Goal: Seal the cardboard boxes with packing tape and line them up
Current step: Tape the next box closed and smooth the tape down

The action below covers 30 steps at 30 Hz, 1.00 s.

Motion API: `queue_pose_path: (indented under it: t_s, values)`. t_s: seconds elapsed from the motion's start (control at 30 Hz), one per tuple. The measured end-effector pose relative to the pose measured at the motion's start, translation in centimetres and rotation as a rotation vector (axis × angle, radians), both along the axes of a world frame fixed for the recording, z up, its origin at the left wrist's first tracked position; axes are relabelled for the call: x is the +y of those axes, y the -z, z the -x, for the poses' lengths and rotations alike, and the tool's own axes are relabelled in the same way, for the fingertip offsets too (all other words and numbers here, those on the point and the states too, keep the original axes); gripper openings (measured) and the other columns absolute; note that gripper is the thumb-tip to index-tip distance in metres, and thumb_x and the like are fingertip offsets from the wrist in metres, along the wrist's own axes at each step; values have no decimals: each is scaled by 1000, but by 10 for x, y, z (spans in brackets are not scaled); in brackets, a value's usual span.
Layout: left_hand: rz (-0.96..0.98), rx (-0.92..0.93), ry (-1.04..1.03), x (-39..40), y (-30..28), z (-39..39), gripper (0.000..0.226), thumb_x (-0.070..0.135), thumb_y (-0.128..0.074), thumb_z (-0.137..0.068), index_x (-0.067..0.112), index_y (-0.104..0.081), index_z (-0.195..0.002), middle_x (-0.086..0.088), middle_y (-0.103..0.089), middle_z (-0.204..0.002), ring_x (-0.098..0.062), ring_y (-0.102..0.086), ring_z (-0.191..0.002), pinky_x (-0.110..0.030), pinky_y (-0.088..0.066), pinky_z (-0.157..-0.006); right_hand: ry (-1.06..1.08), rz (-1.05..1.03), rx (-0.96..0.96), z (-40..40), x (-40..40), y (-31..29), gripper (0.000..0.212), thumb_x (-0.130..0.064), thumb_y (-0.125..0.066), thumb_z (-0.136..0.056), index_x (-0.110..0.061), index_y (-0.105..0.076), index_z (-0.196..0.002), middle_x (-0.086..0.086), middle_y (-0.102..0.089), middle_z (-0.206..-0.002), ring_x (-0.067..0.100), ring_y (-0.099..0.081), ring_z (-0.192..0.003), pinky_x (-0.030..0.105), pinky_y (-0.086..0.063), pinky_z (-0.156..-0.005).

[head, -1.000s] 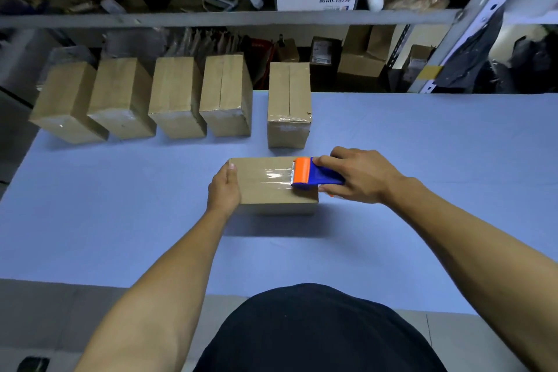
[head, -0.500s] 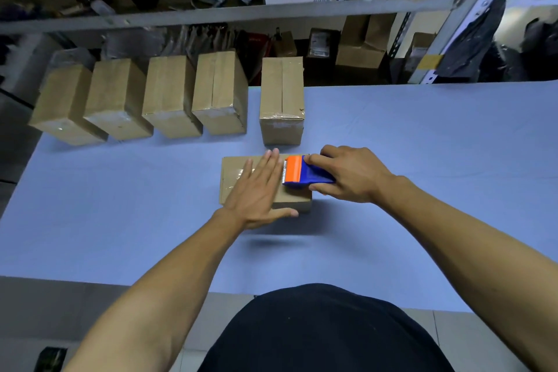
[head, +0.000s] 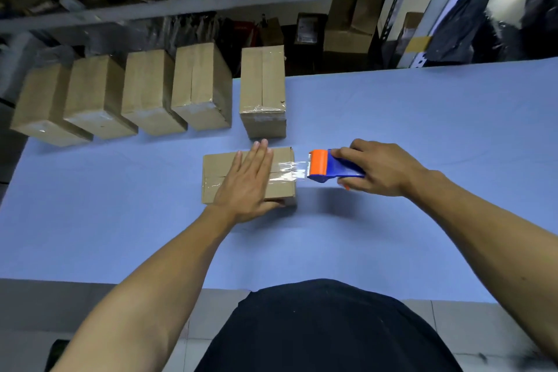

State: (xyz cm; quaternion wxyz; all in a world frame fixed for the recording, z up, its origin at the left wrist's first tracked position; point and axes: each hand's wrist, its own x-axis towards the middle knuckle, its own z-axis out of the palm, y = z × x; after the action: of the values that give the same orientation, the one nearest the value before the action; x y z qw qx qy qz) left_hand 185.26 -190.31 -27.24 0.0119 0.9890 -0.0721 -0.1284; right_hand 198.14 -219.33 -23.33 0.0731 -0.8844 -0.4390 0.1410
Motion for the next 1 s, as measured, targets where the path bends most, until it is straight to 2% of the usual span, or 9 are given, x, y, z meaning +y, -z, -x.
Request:
queue_pose_path:
  t_s: [0.07,0.13,0.27,0.37,0.43,0.5,0.57,0.77,1.0]
  values:
    - [28,8,-10,-3,-2,-2,114,79,-45,-82,6,3,-157,-10,15,-164,-27,11,-153,-50,4,-122,-13,20,-14,0,-4,4,55,-58,-51,-91,-36,-39,-141,-2,-53,-110,20,-54,-89,28,-34,-62]
    - [44,14,-39,-5,-4,-3,115,86,-36,-79,11,0,-159,-9,8,-166,-26,9,-153,-51,4,-121,-33,33,-34,3,0,8,54,-58,-48,-92,-36,-40,-141,-2,-52,-112,21,-53,-90,28,-31,-63]
    - [105,22,-151,-20,-11,-10,115,90,-22,-72,15,-10,-158,-7,-14,-163,-25,-3,-152,-60,2,-118,-55,57,-76,4,5,15,52,-58,-46,-94,-34,-42,-140,1,-53,-114,25,-54,-91,28,-31,-63]
    - [173,-8,-384,-45,-14,-28,90,78,-34,-84,19,-29,-152,-5,-33,-147,-25,-19,-145,-68,-5,-114,-112,72,-112,5,15,16,52,-60,-45,-94,-32,-45,-138,3,-54,-111,26,-54,-88,29,-31,-61]
    - [140,-29,-481,-58,-13,-39,69,66,-43,-90,23,-39,-143,-2,-39,-143,-24,-25,-140,-69,-7,-112,-132,72,-124,2,16,15,56,-67,-42,-92,-32,-46,-136,3,-54,-109,26,-53,-86,29,-30,-60]
    - [113,-40,-501,-64,-9,-42,58,59,-46,-91,24,-43,-137,0,-42,-139,-23,-28,-137,-70,-8,-111,-117,63,-118,-2,12,14,62,-73,-37,-90,-34,-46,-137,2,-55,-110,25,-54,-87,29,-29,-60]
    - [109,-58,-516,-63,-8,-41,53,56,-47,-90,24,-46,-133,-1,-44,-135,-24,-30,-135,-70,-8,-111,-97,37,-107,-3,13,12,59,-71,-35,-92,-35,-47,-136,1,-56,-112,25,-56,-90,28,-29,-60]
    - [175,-101,-538,-59,-3,-40,42,49,-45,-92,24,-49,-126,0,-48,-129,-23,-32,-131,-69,-6,-112,-118,65,-120,1,40,-8,43,-61,-45,-92,-31,-55,-122,1,-58,-107,27,-59,-87,29,-28,-59]
    - [136,-115,-505,-57,0,-39,42,47,-39,-94,21,-50,-125,-3,-49,-127,-25,-34,-128,-73,-9,-109,-80,210,-213,13,83,-40,32,-50,-53,-90,-25,-64,-108,4,-63,-103,29,-62,-88,31,-30,-63]
